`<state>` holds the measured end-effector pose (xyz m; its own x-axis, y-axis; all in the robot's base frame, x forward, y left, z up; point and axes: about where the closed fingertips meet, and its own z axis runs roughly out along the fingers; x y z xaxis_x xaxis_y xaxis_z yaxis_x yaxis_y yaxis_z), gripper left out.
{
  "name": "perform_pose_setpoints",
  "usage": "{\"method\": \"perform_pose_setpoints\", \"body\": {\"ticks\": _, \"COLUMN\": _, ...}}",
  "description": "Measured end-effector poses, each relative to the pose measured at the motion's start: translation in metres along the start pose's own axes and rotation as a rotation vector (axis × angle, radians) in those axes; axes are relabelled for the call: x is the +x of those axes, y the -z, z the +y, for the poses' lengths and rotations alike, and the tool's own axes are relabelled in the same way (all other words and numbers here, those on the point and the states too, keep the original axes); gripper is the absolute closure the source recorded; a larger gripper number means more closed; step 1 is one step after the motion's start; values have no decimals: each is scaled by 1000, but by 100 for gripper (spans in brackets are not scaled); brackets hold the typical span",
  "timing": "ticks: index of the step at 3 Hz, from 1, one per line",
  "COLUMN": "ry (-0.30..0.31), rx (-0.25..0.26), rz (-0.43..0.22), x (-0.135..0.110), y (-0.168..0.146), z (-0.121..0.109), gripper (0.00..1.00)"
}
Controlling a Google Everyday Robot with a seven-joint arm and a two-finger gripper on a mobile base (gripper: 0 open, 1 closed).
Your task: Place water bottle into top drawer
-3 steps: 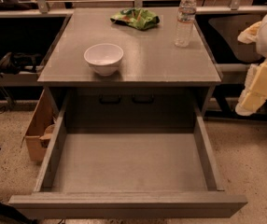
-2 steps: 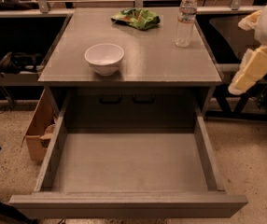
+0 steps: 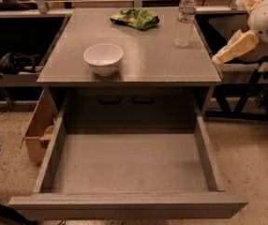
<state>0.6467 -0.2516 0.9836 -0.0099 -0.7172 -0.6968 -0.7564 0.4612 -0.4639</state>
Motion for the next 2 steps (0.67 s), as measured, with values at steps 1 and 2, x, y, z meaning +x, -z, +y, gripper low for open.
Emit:
{"method": "perform_pose_setpoints", "body": {"ticks": 1, "ry": -67, "rx": 48, "rz": -143, "x": 6, "y": -23, "z": -19, "gripper": 0}}
{"method": "perform_pose_setpoints", "body": {"ticks": 2, "ry": -87, "rx": 35, "rz": -153, "x": 8, "y": -33, "z": -15, "gripper": 0}}
